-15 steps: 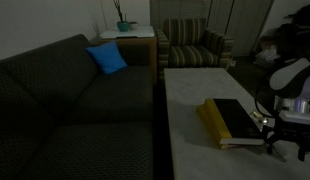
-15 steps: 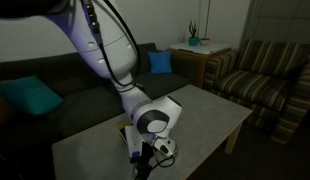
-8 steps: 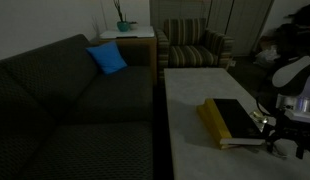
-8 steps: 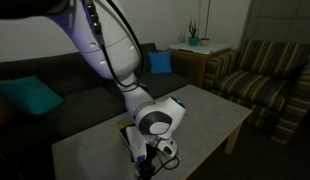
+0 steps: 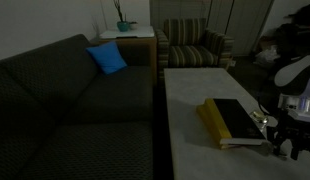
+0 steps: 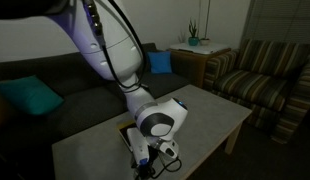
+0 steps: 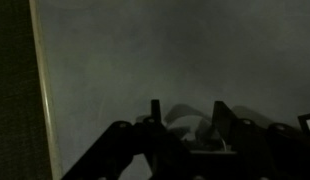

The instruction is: Put the silver lid on top of the silver tin

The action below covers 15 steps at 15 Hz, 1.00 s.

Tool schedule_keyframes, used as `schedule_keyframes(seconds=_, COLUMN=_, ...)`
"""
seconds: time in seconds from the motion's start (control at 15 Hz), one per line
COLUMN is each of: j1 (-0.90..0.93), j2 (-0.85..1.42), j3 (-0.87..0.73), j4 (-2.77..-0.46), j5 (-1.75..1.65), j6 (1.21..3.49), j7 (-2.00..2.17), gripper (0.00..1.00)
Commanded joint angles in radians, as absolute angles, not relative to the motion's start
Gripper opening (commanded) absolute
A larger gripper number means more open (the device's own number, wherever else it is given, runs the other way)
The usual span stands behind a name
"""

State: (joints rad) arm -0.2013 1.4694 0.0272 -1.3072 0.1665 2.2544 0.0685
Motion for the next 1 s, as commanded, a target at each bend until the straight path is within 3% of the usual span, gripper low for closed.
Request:
schedule_keyframes(seconds=0.0, j1=-0.214, j2=1.469, j3=0.032, j4=-1.299, j5=0.189, j6=2.239, j7=0.045, gripper=0.27)
schedule_keyframes(seconds=0.27, j1=-0.212, j2=1.469, j3=0.028, j4=-1.293, j5=0.190, j6=2.243, j7=0.055, gripper=0.01)
schedule_keyframes(seconds=0.93, j1=-0.220, j2=1.469, j3=0.020, j4=-1.278, j5=0.210, j6=2.248, j7=0.106, gripper=0.00)
